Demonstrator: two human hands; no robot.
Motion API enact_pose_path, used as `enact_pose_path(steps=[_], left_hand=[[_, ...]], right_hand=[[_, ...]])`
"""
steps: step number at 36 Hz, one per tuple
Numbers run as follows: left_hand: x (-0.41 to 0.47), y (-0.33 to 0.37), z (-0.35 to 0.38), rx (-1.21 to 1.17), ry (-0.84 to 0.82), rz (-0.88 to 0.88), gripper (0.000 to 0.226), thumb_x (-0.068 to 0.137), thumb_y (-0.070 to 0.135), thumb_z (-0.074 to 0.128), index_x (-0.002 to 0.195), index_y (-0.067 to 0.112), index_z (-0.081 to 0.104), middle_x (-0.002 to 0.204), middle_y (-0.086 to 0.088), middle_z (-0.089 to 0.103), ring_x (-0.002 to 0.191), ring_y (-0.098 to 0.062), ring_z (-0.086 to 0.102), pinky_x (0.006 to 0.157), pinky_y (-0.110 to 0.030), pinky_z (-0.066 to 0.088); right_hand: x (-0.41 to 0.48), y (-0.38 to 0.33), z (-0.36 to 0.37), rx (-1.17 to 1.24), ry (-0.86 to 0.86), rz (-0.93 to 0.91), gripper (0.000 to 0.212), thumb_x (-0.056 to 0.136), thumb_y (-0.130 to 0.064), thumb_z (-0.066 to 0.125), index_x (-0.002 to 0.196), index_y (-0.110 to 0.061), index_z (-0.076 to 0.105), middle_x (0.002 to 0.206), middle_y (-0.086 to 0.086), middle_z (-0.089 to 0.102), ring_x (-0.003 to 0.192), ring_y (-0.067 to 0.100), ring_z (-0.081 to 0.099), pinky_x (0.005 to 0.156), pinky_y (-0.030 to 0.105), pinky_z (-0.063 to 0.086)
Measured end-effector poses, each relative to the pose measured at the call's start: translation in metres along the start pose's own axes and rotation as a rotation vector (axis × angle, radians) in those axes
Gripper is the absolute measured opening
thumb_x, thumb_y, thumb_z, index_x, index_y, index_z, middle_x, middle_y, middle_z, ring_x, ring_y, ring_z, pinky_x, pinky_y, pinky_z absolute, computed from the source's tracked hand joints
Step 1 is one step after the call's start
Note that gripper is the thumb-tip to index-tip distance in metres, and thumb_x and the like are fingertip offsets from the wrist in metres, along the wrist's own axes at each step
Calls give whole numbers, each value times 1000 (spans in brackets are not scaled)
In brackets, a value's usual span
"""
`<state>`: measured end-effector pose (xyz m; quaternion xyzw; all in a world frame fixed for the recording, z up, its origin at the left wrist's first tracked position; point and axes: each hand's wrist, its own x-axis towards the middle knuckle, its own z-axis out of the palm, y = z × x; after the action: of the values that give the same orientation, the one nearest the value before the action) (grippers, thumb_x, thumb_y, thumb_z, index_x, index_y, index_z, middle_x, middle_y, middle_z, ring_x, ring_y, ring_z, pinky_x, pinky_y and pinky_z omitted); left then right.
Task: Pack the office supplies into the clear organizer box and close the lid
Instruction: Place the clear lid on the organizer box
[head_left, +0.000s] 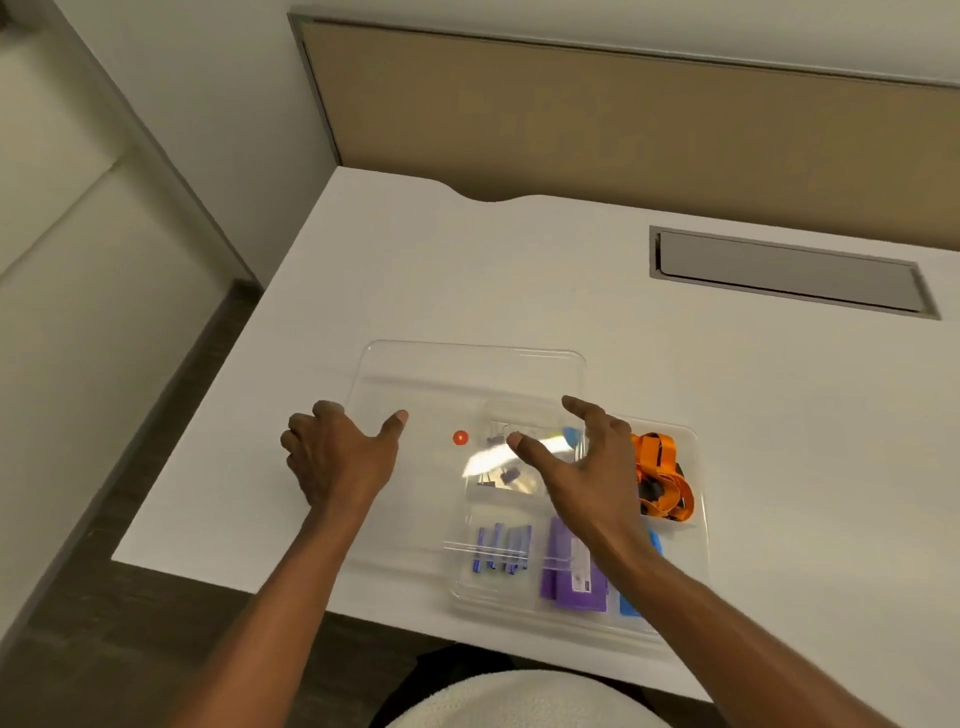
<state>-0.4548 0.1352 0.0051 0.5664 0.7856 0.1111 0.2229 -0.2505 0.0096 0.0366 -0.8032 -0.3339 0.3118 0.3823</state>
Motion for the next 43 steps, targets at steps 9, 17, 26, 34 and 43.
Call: enact_pose_path(steps=[9,17,26,34,43], left_hand=[[-59,29,41,16,-126,170,82,79,62,80,133,7,53,133,-17,54,128,-34,48,97,-44,51],[-89,39,59,90,-149,261,83,78,63,79,133,8,53,132,-15,54,124,-31,51,92,-39,54],[-116,31,76,215,-91,331,82,77,67,76,128,8,53,125,-14,55,115,-28,51,87,-35,53],[-123,25,89,244,-74,352,87,78,69,73,135,7,50,132,-14,54,122,-30,51,92,-39,57],[-128,4,113,143,-109,387,95,95,59,57,162,6,16,163,-16,34,145,-33,41,113,-47,48]], right_hand=[[-4,57,-56,23,162,83,84,61,-78,71,134,-38,53,138,-5,51,128,17,50,102,41,49],[-15,85,-80,8,204,110,74,70,-63,80,134,-34,57,142,-1,51,132,21,46,101,39,44],[-20,116,-85,-80,182,99,79,70,-63,80,136,-27,57,139,1,53,127,20,49,97,32,41],[-19,137,-80,-269,129,28,79,75,-49,84,144,-31,49,152,8,40,140,28,39,108,49,47],[-27,168,-66,-504,106,-169,82,88,-63,65,154,-25,35,165,14,22,145,35,36,103,52,53]])
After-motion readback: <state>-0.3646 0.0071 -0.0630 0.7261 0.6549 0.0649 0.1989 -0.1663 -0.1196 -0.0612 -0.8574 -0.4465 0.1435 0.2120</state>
